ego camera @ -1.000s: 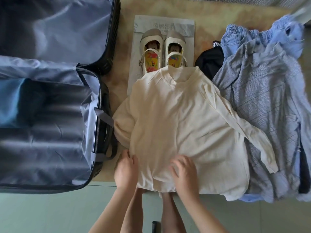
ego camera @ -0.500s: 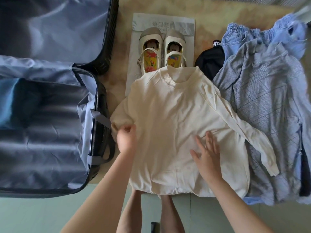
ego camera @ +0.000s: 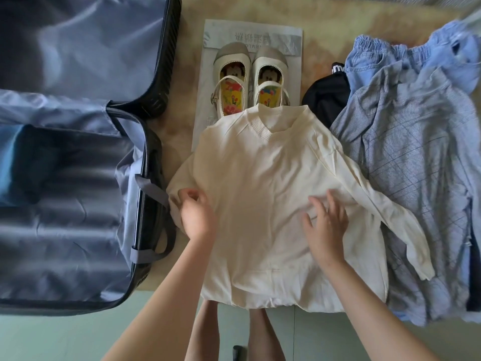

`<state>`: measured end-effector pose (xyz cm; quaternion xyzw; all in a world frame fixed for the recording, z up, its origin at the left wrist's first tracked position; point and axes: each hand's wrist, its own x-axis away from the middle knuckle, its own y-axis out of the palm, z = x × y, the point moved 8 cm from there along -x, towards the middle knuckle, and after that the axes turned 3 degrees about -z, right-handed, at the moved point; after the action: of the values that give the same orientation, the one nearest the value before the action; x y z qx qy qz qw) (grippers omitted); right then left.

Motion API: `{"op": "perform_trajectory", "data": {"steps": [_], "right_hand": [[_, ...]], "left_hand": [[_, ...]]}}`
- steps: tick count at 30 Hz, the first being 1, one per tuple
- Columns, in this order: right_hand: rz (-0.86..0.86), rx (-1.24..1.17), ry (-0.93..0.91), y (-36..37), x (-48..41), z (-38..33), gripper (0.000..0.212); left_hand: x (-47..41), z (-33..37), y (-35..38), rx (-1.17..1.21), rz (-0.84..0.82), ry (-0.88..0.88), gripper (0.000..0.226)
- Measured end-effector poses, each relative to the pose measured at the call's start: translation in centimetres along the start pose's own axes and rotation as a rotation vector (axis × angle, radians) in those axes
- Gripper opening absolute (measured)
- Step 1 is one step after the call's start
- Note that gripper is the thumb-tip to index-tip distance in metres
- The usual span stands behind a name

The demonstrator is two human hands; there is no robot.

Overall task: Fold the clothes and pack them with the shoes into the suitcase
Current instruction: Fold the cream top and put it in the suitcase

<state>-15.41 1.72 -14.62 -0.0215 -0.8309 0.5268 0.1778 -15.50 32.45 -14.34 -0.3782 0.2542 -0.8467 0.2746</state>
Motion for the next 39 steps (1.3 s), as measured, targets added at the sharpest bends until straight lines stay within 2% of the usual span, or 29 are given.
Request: {"op": "perform_trajectory", "data": {"steps": [4, 10, 13, 16, 19, 21, 23, 26, 29, 33, 36, 39], "right_hand": [[-0.045, 0.013, -0.03, -0.3, -2.4, -1.0, 0.042], [-0.23, 0.174, -0.155, 1.9, -2.2, -1.3, 0.061], [-0.293, 0.305, -0.165, 2.5, -1.9, -0.3, 0.073], [-0.299, 0.323, -0.166, 2.4, -2.0, 0.0, 0.076], [-0.291, 0.268, -0.145, 2.5, -2.3, -0.4, 0.072], [-0.221, 0.177, -0.14, 1.9, -3.0, -1.1, 0.064], [-0.105, 0.091, -0.153, 0.6, -4.1, -1.9, 0.056], [0.061, 0.024, -0.136, -2.1, -6.5, -2.5, 0.05], [0.121, -0.016, -0.045, -4.1, -9.9, -1.6, 0.051], [0.111, -0.071, 0.08, -5.3, -13.9, 0.3, 0.059], [0.048, -0.114, 0.181, -5.1, -15.3, 1.6, 0.061], [0.031, -0.066, 0.211, -5.0, -15.9, 2.5, 0.036]], "left_hand": [[-0.2, 1.1, -0.2, -0.031, 0.02, 0.026, 0.027], [-0.6, 0.3, -0.9, 0.148, 0.074, 0.072, 0.025], [-0.8, 0.4, -1.4, 0.108, 0.119, 0.134, 0.02], [-1.3, 0.7, -1.0, -0.011, 0.135, 0.195, 0.027], [-1.7, 1.2, 0.0, -0.229, 0.121, 0.217, 0.031], [-1.6, 2.7, 1.2, -0.364, 0.087, 0.348, 0.033], [-1.7, 4.2, 2.7, -0.365, 0.015, 0.495, 0.034], [-3.3, 4.7, 3.8, -0.38, -0.086, 0.469, 0.05], [-5.7, 5.5, 2.8, -0.299, -0.112, 0.346, 0.062], [-7.7, 7.7, 2.5, -0.228, -0.216, 0.337, 0.053], [-9.0, 8.4, 2.5, -0.253, -0.221, 0.324, 0.037], [-9.5, 9.0, 2.3, -0.229, -0.184, 0.331, 0.023]]}}
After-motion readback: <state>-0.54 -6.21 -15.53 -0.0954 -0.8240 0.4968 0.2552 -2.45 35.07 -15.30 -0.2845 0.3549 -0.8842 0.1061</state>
